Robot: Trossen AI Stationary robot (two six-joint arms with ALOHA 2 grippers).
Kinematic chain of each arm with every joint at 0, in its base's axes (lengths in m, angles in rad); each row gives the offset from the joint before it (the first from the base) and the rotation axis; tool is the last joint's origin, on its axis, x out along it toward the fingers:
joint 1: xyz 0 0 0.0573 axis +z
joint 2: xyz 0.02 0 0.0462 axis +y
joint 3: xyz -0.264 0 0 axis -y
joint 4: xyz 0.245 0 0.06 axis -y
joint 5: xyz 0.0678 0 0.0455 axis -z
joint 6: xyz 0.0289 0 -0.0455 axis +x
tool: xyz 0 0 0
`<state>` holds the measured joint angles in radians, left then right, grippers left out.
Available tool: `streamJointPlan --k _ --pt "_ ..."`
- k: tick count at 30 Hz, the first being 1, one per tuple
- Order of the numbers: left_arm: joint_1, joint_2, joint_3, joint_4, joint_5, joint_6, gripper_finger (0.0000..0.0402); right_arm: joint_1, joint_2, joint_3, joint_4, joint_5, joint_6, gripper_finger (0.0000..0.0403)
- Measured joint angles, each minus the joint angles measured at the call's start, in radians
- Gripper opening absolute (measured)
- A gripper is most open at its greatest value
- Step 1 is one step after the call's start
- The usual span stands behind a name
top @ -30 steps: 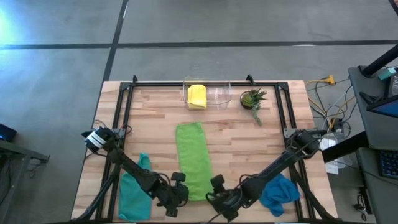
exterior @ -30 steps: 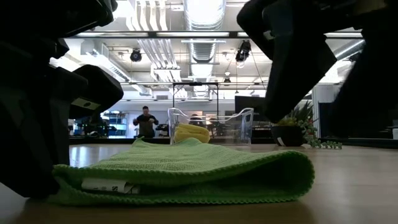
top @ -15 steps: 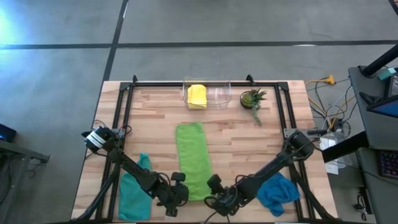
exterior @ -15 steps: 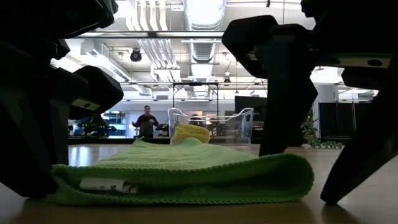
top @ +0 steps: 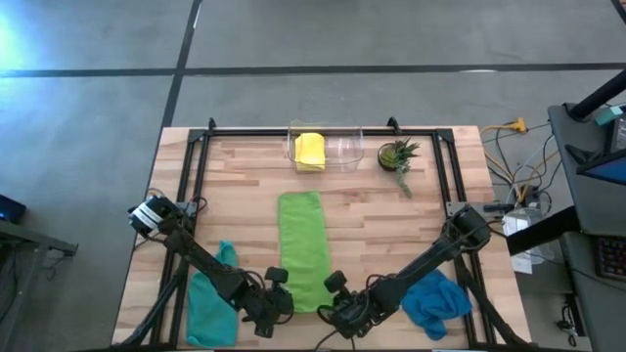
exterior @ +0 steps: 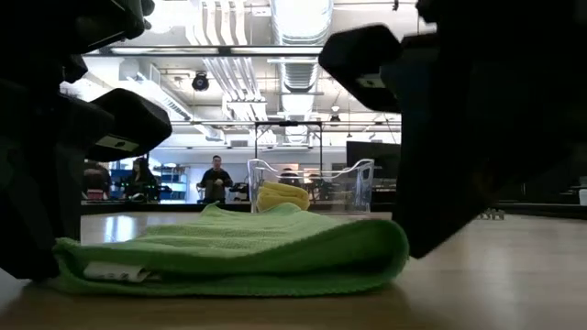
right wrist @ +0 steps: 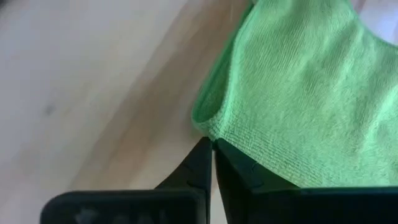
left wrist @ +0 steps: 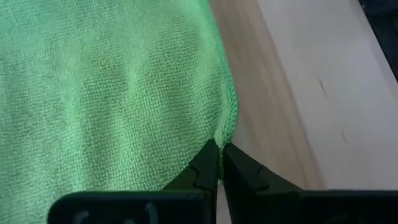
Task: Fold microfiber towels
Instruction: Fold the green microfiber towel
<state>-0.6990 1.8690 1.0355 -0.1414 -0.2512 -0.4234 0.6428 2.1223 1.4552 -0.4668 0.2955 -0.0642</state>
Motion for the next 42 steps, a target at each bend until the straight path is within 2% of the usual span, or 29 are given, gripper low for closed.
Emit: streamJointPlan --k 17,23,28,37,42 --pt "0.006 -0.029 -0.002 -0.02 -0.009 0.011 0.0 -0.002 0.0 0.042 -0.002 -0.023 0.083 0.0009" --pt "0.005 -0.109 -0.015 -0.042 0.04 0.012 0.0 -0.002 -0.001 0.064 0.0 -0.071 0.168 0.0009" --pt "0.006 -0.176 -0.033 -0.047 0.15 0.014 0.0 -0.007 -0.003 0.096 -0.001 -0.12 0.267 0.0009" --pt "0.008 -0.286 -0.092 -0.051 0.163 0.02 0.0 -0.009 -0.003 0.163 0.0 -0.124 0.413 0.0009" --pt "0.008 -0.384 -0.149 0.038 0.197 0.018 0.0 -0.009 -0.004 0.203 -0.001 -0.124 0.457 0.0009"
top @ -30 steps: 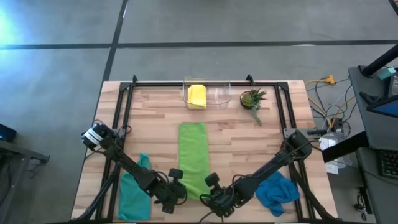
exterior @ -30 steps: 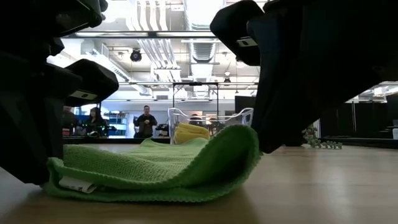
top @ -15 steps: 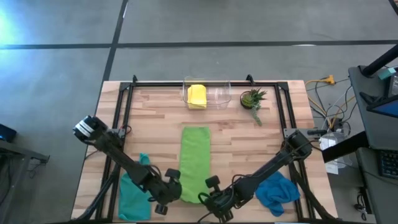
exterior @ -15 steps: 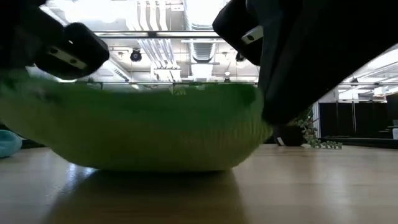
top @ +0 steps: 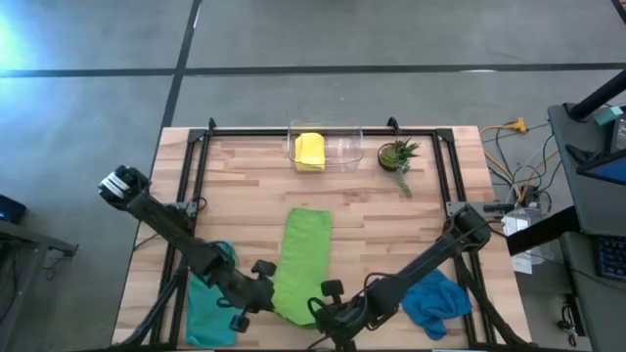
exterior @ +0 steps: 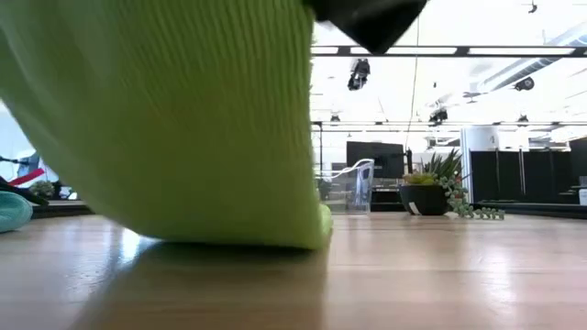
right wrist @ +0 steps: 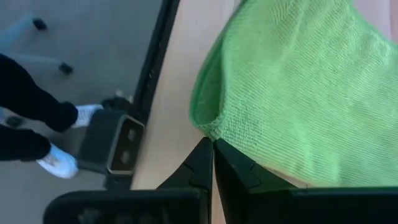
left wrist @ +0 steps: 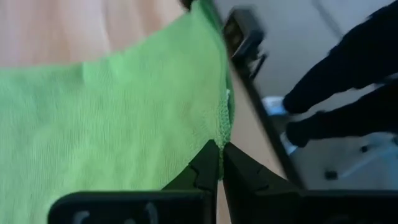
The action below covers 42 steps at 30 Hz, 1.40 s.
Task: Fold microfiber towels
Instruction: Fold the green microfiber towel
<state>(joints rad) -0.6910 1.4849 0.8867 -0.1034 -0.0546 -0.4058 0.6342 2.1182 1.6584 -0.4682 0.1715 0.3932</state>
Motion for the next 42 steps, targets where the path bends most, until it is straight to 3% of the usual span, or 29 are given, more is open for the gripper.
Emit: streamJointPlan --k 15,23,33,42 --pt "0.006 -0.082 -0.129 0.028 -0.064 -0.007 0.0 -0.039 -0.002 0.024 -0.055 0.015 0.067 0.0008" --pt "0.018 -0.095 -0.164 0.044 -0.216 -0.006 0.0 -0.09 -0.002 0.022 -0.122 0.066 0.07 0.0008" --pt "0.086 -0.103 -0.175 0.023 -0.32 0.004 0.0 -0.152 -0.014 0.018 -0.241 0.092 0.045 0.0008" --pt "0.189 -0.144 -0.175 -0.056 -0.356 0.057 0.0 -0.232 -0.141 -0.157 -0.173 0.11 0.001 0.0008"
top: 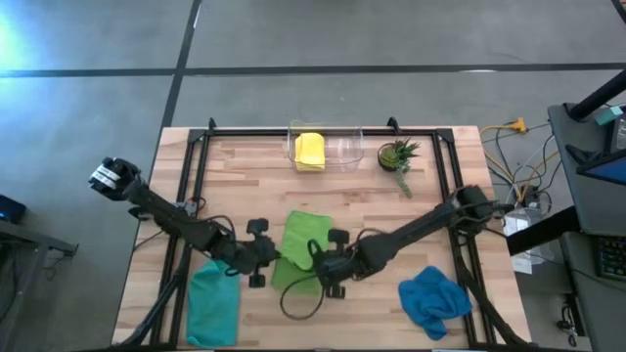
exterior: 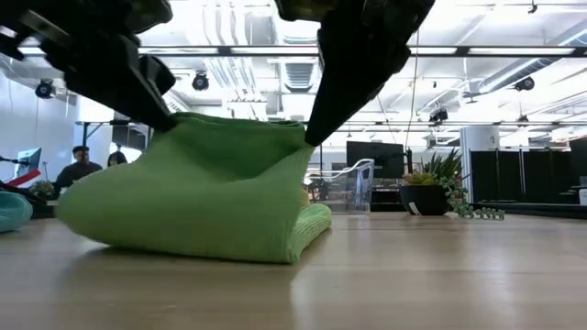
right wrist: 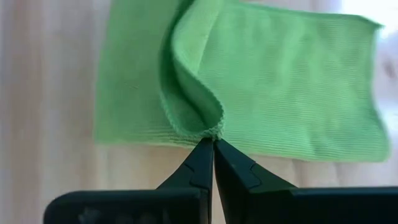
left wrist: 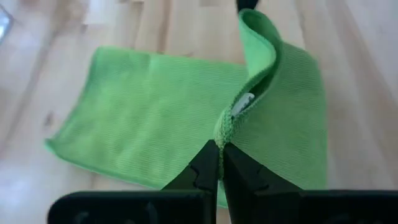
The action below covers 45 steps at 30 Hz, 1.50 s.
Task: Fold microfiber towels
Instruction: Fold the green microfiber towel
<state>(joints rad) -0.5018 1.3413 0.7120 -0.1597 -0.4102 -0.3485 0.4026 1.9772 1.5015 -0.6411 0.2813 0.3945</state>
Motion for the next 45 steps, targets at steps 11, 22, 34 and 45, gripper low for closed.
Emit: streamJointPlan --k 11,22,34,45 --pt "0.179 -0.035 0.0 0.002 0.02 0.142 0.0 -0.139 -0.231 -0.296 0.153 -0.032 -0.065 0.0008" --pt "0.31 -0.035 0.0 -0.003 0.043 0.181 0.0 -0.228 -0.249 -0.4 0.288 -0.127 -0.129 0.0008" --pt "0.365 0.064 -0.004 0.025 0.109 0.181 0.0 -0.282 -0.239 -0.442 0.309 -0.168 -0.153 0.0008" --pt "0.408 0.156 -0.002 0.018 0.034 0.179 0.0 -0.337 -0.239 -0.453 0.308 -0.184 -0.167 0.0009"
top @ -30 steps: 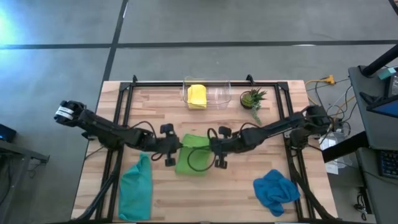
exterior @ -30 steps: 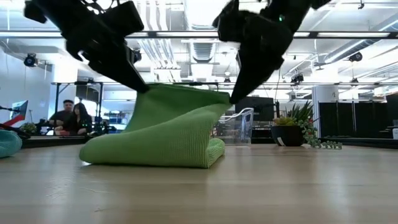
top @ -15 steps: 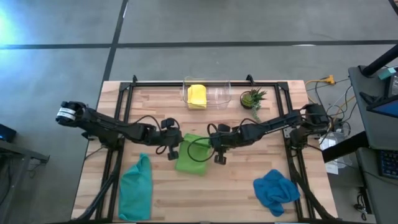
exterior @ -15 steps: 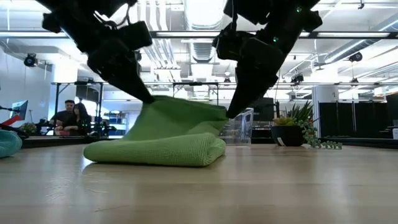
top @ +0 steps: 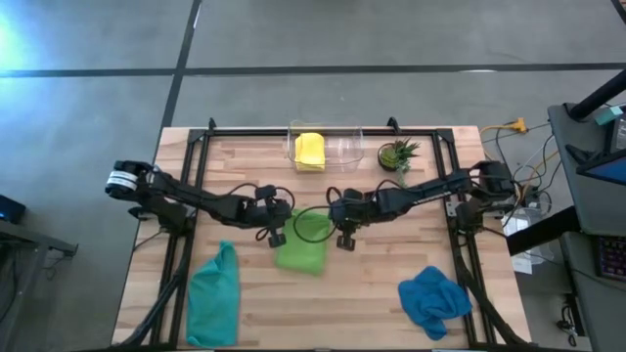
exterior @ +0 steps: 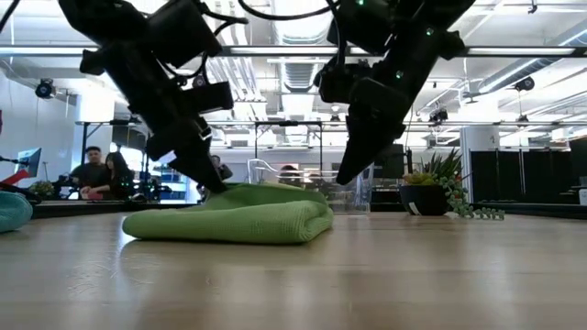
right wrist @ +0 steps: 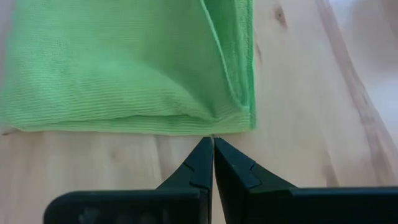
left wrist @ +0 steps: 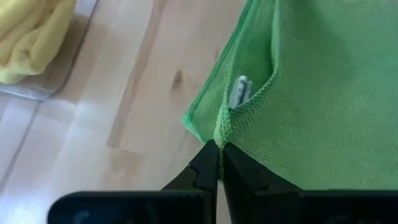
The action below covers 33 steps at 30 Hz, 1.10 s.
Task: Fold microfiber towels
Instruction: Fold the green microfiber towel
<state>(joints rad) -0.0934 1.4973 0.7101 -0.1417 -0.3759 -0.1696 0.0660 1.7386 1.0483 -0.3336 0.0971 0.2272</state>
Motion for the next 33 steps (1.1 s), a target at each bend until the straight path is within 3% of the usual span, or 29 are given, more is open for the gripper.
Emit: streamJointPlan --k 7,16,18,20,24,33 --pt "0.018 -0.002 0.002 0.012 -0.022 0.001 0.003 -0.027 0.0 -0.004 0.006 -0.001 0.008 0.0018" --pt "0.024 -0.016 0.012 0.069 -0.109 0.037 0.0151 -0.013 -0.004 -0.002 0.174 -0.114 0.151 0.0078" --pt "0.027 -0.035 0.011 0.052 -0.102 -0.013 0.0173 0.008 0.003 -0.011 0.242 -0.123 0.185 0.0088" --pt "0.034 -0.056 0.008 0.04 -0.012 -0.086 0.0184 0.025 0.02 -0.017 0.292 -0.123 0.2 0.0095" --pt "0.03 -0.047 -0.007 0.039 0.23 -0.21 0.0179 0.033 0.083 -0.018 0.3 -0.083 0.251 0.0094" --pt "0.006 -0.01 -0.02 0.029 0.315 -0.325 0.01 0.019 0.156 0.008 0.299 0.013 0.306 0.0059"
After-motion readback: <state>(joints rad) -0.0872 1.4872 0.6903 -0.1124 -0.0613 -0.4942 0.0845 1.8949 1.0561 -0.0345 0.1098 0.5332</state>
